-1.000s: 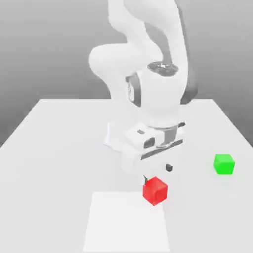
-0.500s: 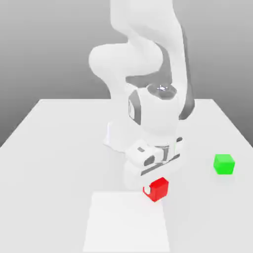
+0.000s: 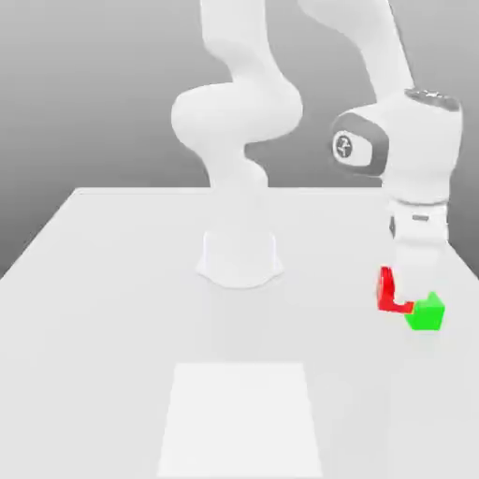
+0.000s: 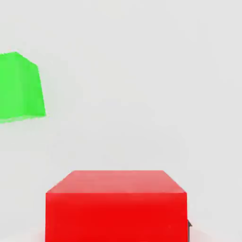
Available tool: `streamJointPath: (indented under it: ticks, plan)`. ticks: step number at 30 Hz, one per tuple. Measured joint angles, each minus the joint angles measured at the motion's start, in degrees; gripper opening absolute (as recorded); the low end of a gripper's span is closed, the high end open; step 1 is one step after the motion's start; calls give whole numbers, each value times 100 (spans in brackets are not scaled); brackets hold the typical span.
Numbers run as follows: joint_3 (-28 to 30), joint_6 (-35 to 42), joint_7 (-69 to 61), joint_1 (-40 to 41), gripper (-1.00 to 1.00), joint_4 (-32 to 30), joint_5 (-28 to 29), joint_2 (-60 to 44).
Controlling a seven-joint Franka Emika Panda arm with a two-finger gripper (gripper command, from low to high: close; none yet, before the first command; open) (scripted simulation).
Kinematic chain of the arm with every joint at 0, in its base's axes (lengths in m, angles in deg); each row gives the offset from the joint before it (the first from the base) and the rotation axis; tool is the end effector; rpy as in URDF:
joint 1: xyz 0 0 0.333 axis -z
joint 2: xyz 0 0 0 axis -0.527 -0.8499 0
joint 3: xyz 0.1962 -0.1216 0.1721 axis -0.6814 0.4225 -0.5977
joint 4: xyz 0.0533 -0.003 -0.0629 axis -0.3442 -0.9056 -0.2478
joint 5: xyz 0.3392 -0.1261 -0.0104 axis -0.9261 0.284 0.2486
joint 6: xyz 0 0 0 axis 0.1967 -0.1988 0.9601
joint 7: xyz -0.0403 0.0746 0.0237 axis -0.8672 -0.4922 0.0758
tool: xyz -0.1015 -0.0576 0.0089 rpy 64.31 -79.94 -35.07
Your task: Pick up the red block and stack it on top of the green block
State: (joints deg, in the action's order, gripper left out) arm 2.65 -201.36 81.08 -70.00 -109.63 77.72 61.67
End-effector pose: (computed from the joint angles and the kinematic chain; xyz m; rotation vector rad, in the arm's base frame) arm 0.2169 0.2812 0.2298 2.8331 1.3563 -0.0012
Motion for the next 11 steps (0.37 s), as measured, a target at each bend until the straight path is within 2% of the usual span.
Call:
streamJointPath:
  ticks: [3,7,8,11]
  plan:
    - [-350,-178,-346,-418,-100,174,166,-352]
    - [-278,-876,97,-470,-100,245,928,-1166]
    - [-195,-1029,230,-519,100,253,1117,-1335]
    - [-195,-1028,230,-518,100,253,1117,-1335]
